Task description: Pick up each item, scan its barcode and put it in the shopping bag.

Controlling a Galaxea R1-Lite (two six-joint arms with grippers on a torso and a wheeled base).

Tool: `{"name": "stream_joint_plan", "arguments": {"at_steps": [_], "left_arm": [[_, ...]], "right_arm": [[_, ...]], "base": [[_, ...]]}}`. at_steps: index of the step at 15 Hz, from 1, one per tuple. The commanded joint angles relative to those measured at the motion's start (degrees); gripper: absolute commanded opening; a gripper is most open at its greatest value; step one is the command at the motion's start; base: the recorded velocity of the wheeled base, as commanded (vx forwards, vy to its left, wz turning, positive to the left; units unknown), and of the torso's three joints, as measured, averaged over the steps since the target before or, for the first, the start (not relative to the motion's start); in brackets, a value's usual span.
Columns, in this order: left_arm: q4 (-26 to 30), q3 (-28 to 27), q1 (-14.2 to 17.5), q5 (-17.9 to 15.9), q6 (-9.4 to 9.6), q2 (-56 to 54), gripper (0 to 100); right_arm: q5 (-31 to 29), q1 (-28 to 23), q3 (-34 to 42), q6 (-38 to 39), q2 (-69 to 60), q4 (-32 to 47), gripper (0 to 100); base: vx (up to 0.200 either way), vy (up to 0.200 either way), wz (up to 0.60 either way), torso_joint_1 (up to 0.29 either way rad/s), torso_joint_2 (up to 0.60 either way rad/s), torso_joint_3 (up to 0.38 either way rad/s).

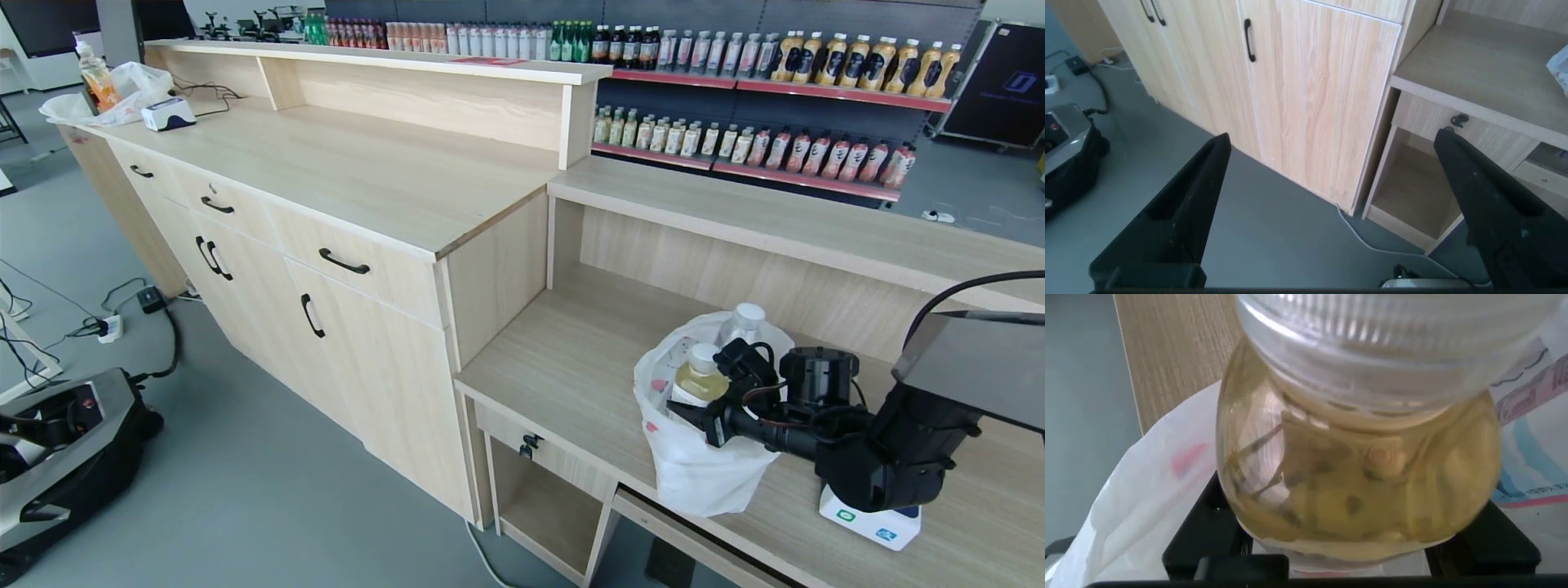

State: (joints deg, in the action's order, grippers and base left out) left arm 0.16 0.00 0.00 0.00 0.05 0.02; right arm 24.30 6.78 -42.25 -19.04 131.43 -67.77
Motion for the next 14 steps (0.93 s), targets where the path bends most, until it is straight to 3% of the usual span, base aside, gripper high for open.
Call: {"name": "stream_joint_plan", "arguments": {"at_steps": [1, 3, 4, 10, 14], "left_arm": [[0.02, 0.00, 0.00, 0.00, 0.04, -0.02, 100], [0.02, 0.00, 0.00, 0.00, 0.04, -0.02, 100], [0.02, 0.00, 0.00, 0.00, 0.04, -0.02, 100], [0.02, 0.00, 0.00, 0.00, 0.04, -0.02, 100], [0.02, 0.00, 0.00, 0.00, 0.04, -0.02, 100]], "right_arm": [[-0.04, -0.10, 0.42, -0.03, 0.94, 0.53, 0], [-0.04, -0.10, 2.17, 0.06, 0.50, 0.62, 0], [0.05, -0.10, 2.53, 0.06, 0.41, 0.53, 100], [5.67, 0.25, 2.17, 1.02, -13.21, 3.70, 100], [3.48, -2.30, 9.03, -1.79, -25.08, 4.93, 100]], "base": [[0.000, 0.000, 0.00, 0.000, 0.00, 0.000], [0.000, 0.000, 0.00, 0.000, 0.00, 0.000], [0.000, 0.000, 0.00, 0.000, 0.00, 0.000], [0.000, 0.000, 0.00, 0.000, 0.00, 0.000], [0.000, 0.000, 0.00, 0.000, 0.00, 0.000]]}}
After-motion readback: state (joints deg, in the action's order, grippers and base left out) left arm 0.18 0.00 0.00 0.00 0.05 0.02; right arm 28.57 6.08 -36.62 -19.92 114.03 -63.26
